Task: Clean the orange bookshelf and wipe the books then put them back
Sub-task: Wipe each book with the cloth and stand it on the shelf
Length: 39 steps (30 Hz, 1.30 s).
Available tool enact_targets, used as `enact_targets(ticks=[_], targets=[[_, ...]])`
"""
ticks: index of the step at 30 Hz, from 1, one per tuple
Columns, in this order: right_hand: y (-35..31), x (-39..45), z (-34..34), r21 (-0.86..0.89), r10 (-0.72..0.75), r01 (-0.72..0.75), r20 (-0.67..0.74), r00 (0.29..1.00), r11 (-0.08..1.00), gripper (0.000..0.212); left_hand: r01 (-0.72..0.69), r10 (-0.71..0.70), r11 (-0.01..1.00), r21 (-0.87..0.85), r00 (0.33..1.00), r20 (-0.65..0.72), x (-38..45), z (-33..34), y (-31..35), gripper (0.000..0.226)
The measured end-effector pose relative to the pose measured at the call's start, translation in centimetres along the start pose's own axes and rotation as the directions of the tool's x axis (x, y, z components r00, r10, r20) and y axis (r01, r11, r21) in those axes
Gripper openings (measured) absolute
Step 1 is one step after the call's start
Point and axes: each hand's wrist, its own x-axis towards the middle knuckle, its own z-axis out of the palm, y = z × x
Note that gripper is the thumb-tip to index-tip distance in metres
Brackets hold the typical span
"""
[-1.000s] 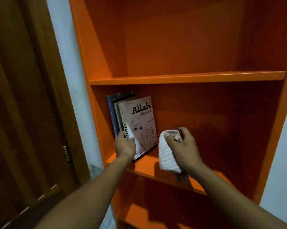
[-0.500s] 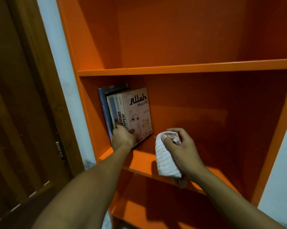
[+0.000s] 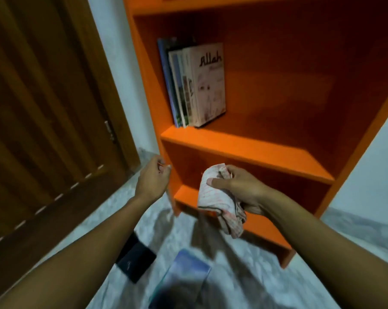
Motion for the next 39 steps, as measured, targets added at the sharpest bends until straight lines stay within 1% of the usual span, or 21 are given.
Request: enact_targets(ticks=[2,3,6,8,10,13,16,19,22,24,27,28,30,32,34,36,39], targets=[[2.2,-0.8,0.6,-0.049,0.051,-0.052,-0.008,0.999,0.997,0.039,0.106,-0.106,0.994,0.002,0.989,0.107,-3.5,0.4,-3.5,0.020],[3.0,-1.0,0.8,-0.079,0.066,-0.068,-0.025,0.998,0.995,0.040,0.171,-0.171,0.985,0.013,0.971,0.169,-5.0,0.8,-5.2,0.025],[5.1,-1.5,1.6,-0.233,0.070,-0.075,-0.032,0.997,0.970,0.038,0.366,-0.371,0.927,0.078,0.870,0.326,-9.9,2.5,-10.2,0.038],[5.9,-1.6,2.3,-0.263,0.078,-0.079,-0.012,0.997,0.962,0.036,0.455,-0.467,0.882,0.126,0.802,0.373,-13.1,4.0,-12.9,0.044],[6.6,-1.5,2.8,-0.274,0.076,-0.072,0.003,0.997,0.959,0.036,0.516,-0.543,0.836,0.185,0.732,0.412,-16.1,5.7,-15.1,0.052],[7.4,-1.0,3.1,-0.325,0.064,-0.054,0.020,0.998,0.944,0.038,0.531,-0.613,0.789,0.308,0.650,0.450,-19.9,8.1,-17.8,0.057],[7.8,-0.8,3.3,-0.382,0.052,-0.035,0.034,0.998,0.924,0.039,0.525,-0.652,0.758,0.386,0.606,0.457,-22.6,10.0,-20.2,0.057],[8.1,-0.7,3.5,-0.387,0.034,-0.021,0.028,0.999,0.922,0.040,0.516,-0.671,0.741,0.429,0.568,0.476,-23.9,11.4,-21.2,0.067],[8.3,-0.6,3.5,-0.366,0.052,-0.035,0.036,0.998,0.930,0.038,0.480,-0.706,0.704,0.524,0.559,0.435,-24.8,13.1,-21.4,0.078],[8.2,-0.6,3.3,-0.335,0.064,-0.047,0.042,0.997,0.941,0.039,0.441,-0.717,0.672,0.595,0.586,0.377,-25.2,14.1,-21.2,0.073],[8.1,-0.4,3.2,-0.330,0.068,-0.052,0.038,0.997,0.943,0.039,0.405,-0.718,0.641,0.652,0.616,0.323,-25.2,15.0,-21.2,0.065],[8.1,-0.4,3.3,-0.321,0.071,-0.056,0.035,0.997,0.946,0.039,0.401,-0.722,0.630,0.665,0.618,0.311,-25.1,15.1,-21.4,0.062],[8.2,-0.3,3.2,-0.295,0.085,-0.072,0.031,0.996,0.953,0.039,0.411,-0.743,0.605,0.682,0.600,0.297,-24.8,15.1,-21.7,0.054],[8.3,-0.2,3.2,-0.285,0.096,-0.083,0.031,0.995,0.955,0.038,0.442,-0.748,0.618,0.650,0.585,0.314,-24.6,15.2,-22.3,0.045],[8.4,-0.1,3.3,-0.284,0.097,-0.086,0.028,0.995,0.955,0.039,0.505,-0.736,0.661,0.556,0.582,0.346,-24.7,15.2,-22.9,0.038],[8.3,-0.1,3.2,-0.287,0.079,-0.068,0.028,0.996,0.956,0.039,0.542,-0.703,0.707,0.455,0.607,0.369,-24.3,14.8,-22.9,0.032],[8.1,0.0,2.8,-0.321,0.057,-0.043,0.033,0.998,0.946,0.034,0.498,-0.630,0.775,0.390,0.657,0.414,-22.2,13.6,-21.7,0.015]])
